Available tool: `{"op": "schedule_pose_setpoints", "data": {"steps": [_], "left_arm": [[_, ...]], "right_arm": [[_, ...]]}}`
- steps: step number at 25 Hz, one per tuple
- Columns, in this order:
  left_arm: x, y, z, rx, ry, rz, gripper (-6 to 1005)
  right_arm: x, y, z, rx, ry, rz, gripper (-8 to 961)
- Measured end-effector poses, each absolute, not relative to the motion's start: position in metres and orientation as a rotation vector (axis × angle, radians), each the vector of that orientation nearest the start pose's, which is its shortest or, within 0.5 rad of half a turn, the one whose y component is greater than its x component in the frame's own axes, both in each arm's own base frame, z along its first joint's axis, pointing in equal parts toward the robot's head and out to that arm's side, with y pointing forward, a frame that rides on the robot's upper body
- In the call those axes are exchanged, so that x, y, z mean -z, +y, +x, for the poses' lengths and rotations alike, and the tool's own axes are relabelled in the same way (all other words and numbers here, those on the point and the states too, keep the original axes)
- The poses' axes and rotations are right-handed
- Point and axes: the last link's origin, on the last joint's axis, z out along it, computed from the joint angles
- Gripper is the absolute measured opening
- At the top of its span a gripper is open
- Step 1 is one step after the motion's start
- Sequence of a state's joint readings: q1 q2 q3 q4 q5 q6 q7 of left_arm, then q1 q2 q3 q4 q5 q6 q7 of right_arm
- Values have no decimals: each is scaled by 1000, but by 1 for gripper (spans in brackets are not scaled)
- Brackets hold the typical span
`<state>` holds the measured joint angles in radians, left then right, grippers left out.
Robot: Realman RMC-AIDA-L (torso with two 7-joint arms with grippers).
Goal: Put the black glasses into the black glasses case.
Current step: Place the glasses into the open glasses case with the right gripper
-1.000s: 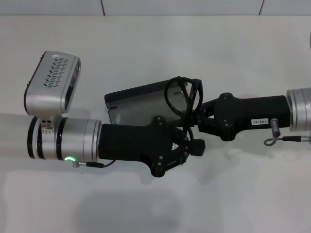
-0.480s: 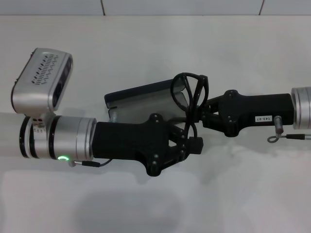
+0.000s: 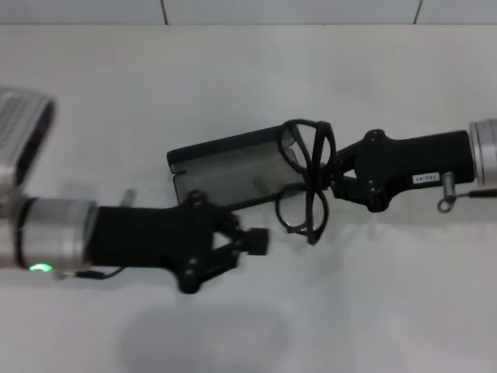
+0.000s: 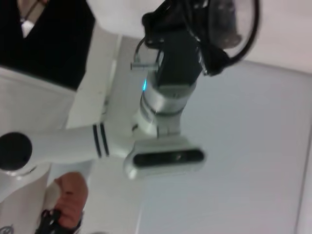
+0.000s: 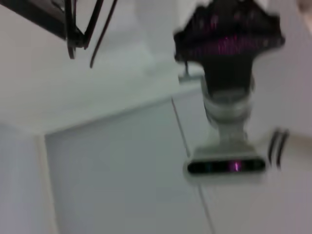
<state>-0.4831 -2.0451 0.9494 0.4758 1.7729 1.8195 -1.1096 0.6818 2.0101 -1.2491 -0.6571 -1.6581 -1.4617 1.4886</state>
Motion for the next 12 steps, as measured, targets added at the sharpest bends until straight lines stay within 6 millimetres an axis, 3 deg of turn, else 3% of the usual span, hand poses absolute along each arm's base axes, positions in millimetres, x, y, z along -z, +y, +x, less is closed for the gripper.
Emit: {"op": "schedule_pose_setpoints", "data": {"steps": [5,12], "left_arm": [[12,260,-264,1001,-356,-2923,1],[12,251,-281,955,-450,-2885,1]], "right_arm": [[25,367,160,-377,241,-3063,90],[23,381,116,-57,3,-3080,91]]}}
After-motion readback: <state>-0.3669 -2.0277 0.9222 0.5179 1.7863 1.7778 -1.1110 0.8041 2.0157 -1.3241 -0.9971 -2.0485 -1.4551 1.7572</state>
